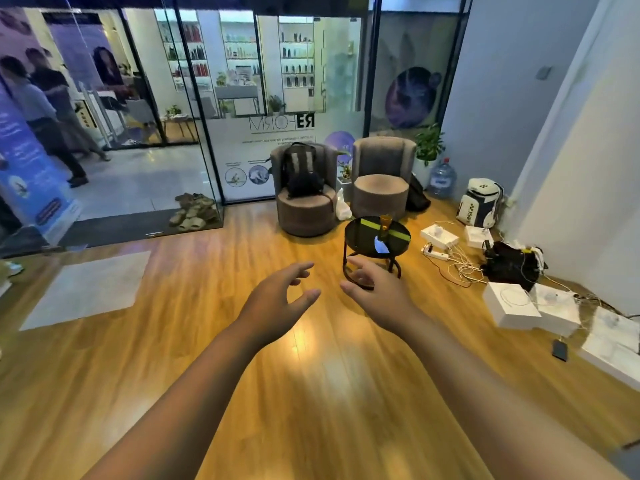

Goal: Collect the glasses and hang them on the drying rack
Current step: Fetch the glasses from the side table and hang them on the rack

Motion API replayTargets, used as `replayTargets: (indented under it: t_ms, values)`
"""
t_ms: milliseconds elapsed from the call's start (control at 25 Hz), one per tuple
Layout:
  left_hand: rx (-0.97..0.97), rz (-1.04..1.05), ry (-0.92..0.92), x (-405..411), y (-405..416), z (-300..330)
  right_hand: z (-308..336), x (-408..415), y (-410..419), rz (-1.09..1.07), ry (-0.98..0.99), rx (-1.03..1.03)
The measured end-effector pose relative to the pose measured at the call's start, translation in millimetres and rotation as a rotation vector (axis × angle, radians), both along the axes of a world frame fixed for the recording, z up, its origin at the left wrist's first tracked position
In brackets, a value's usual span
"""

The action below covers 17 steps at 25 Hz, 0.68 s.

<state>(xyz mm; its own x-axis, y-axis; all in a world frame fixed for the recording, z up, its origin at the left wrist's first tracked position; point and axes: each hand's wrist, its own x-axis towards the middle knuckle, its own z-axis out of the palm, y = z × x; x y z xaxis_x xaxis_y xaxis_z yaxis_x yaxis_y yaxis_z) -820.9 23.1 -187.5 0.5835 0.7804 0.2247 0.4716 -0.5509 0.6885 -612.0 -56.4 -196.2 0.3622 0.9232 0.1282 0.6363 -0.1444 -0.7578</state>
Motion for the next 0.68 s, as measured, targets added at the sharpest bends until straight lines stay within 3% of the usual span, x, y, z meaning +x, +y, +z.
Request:
replayTargets:
  t_ms: [280, 680]
  values:
    - [-0.002, 0.028, -0.005, 78.6, 149.0, 15.6, 25.4, 92.7, 128.9, 0.019, -0.045, -0.006]
    - [0.039, -0.144, -0.119, 208.1, 361.8, 34.7, 38.0, 217.4, 280.0, -0.220, -0.008, 0.060]
